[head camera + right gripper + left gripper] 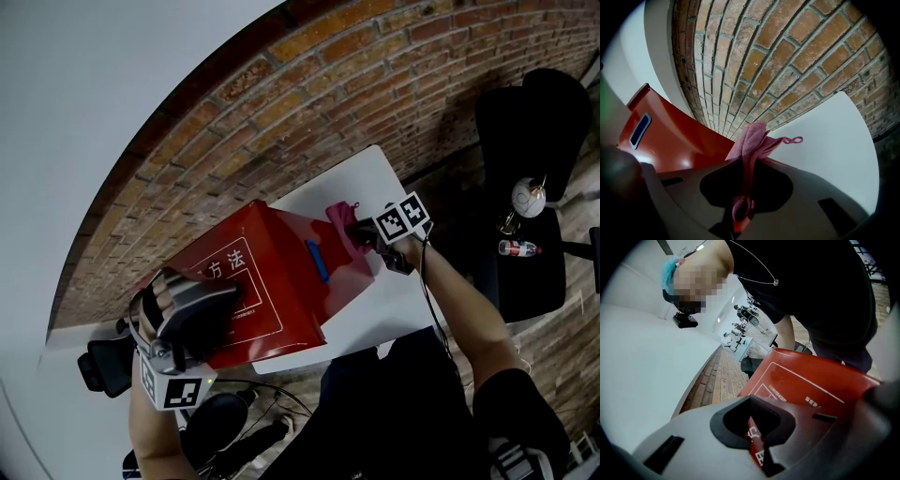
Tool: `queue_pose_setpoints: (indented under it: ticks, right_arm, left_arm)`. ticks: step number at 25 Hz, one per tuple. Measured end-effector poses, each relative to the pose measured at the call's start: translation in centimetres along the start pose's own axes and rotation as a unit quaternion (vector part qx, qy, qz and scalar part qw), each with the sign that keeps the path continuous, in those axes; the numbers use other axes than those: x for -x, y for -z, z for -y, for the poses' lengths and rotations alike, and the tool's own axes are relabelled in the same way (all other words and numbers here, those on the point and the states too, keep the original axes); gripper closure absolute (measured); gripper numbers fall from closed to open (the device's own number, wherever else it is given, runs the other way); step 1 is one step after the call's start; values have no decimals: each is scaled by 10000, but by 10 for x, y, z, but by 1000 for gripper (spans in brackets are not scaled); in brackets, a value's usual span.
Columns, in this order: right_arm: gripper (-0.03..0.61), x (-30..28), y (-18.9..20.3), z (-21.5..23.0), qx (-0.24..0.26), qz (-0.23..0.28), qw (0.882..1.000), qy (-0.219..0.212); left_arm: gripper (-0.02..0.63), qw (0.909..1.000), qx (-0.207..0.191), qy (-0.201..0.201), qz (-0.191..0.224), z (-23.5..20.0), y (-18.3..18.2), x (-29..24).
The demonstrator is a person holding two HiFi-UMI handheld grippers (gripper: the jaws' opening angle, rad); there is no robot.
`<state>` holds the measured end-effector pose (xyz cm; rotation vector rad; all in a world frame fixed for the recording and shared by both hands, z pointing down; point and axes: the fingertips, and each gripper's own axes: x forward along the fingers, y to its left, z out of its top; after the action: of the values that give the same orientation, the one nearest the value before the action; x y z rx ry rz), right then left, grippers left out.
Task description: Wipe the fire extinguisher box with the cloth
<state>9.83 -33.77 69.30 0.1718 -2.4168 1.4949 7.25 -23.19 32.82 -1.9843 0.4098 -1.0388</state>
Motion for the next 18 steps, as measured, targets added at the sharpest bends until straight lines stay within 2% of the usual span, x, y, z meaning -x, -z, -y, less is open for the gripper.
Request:
queue_pose_setpoints:
  ticks: [10, 18]
  right_arm:
    - [517, -7, 8, 19, -28, -126, 9998, 135]
    - [517, -16, 22, 43, 60, -287, 9988, 401]
  left_arm:
    - [584, 10000, 15, -10, -26, -1, 0, 0]
    - [584, 10000, 79, 31, 16, 0, -1, -2]
